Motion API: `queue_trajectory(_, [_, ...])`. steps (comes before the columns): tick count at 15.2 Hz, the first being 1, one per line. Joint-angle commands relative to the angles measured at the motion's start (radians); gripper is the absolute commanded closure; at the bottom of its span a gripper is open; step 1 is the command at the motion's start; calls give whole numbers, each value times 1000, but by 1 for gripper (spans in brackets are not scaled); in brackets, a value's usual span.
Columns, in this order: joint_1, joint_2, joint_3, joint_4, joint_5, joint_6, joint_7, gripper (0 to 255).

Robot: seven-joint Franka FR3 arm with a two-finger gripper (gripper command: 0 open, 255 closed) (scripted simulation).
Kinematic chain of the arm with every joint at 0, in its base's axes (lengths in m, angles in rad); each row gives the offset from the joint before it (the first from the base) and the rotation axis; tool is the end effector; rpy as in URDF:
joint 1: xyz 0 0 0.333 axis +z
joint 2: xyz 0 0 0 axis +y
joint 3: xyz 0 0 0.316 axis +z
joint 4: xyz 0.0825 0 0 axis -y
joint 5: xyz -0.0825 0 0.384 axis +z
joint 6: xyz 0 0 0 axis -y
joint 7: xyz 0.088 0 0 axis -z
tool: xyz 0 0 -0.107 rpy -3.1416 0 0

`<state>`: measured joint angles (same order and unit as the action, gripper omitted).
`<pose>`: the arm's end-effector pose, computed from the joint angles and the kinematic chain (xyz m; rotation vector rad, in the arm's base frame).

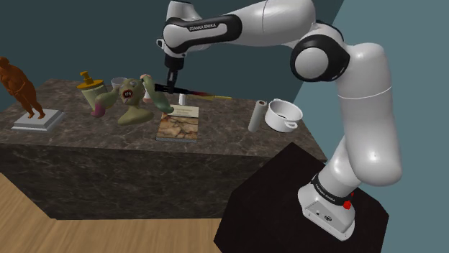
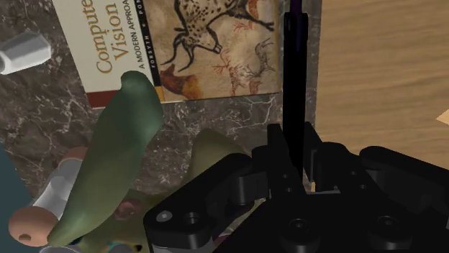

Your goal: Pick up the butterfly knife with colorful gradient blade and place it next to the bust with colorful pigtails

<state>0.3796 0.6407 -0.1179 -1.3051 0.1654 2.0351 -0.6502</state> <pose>0.7066 0.2199 0.3768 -2.7876 -1.2974 -0.1659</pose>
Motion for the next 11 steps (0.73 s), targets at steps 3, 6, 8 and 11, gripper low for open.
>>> queue_trajectory(3, [46,92,12,153,-10,-56,75,255])
queue_trajectory(6, [79,186,20,314,-17,-118,132,255])
queue_trajectory(8, [87,216,21,352,-18,-126,145,255])
queue_trajectory(11, [88,219,22,319,-17,-88,141,255])
